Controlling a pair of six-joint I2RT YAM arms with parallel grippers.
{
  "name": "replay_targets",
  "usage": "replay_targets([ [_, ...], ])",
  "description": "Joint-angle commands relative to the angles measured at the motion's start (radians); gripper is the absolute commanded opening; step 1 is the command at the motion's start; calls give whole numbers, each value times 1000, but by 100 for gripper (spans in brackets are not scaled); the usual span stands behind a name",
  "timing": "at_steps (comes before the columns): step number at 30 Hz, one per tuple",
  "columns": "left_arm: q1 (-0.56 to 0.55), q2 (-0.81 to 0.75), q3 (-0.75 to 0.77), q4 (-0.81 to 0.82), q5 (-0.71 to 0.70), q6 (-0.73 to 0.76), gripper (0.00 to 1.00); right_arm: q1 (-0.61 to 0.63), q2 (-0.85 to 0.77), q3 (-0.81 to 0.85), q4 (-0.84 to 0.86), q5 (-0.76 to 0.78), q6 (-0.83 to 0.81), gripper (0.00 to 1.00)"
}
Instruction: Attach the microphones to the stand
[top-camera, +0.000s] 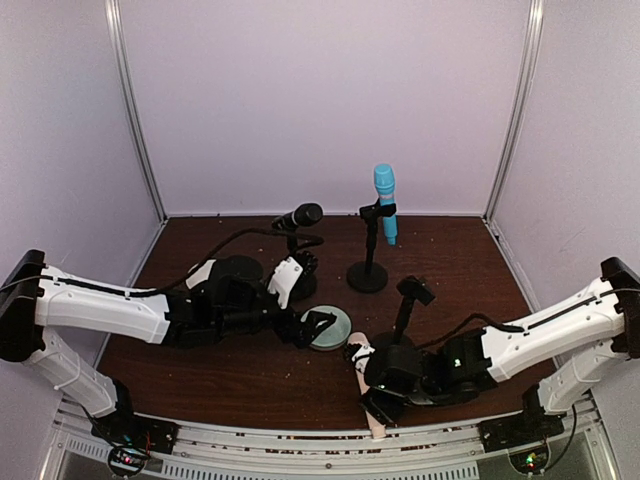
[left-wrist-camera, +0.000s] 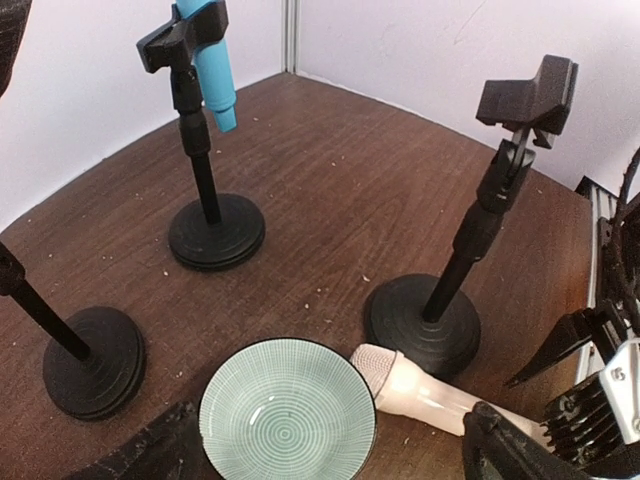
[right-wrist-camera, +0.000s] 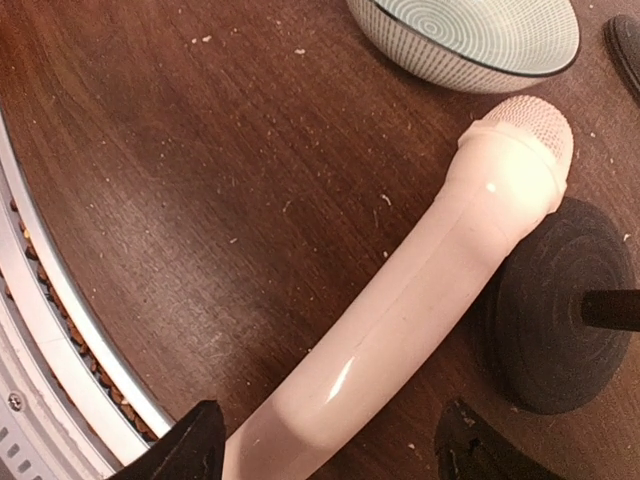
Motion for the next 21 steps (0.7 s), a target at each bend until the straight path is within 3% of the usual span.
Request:
replay_targets([
  [1, 4, 7, 18, 15, 9, -10, 92, -29, 52, 33, -72, -33, 28, 73],
  [13, 4, 24, 20, 20, 24, -14, 92, -90, 133, 15, -37, -172, 51, 58],
  [16, 5, 26, 20, 22, 26, -16, 92, -116, 167, 10, -20, -199, 68, 47],
  [21, 4, 22, 11, 24, 29, -20, 92, -133, 143, -5, -33, -158, 123, 37],
])
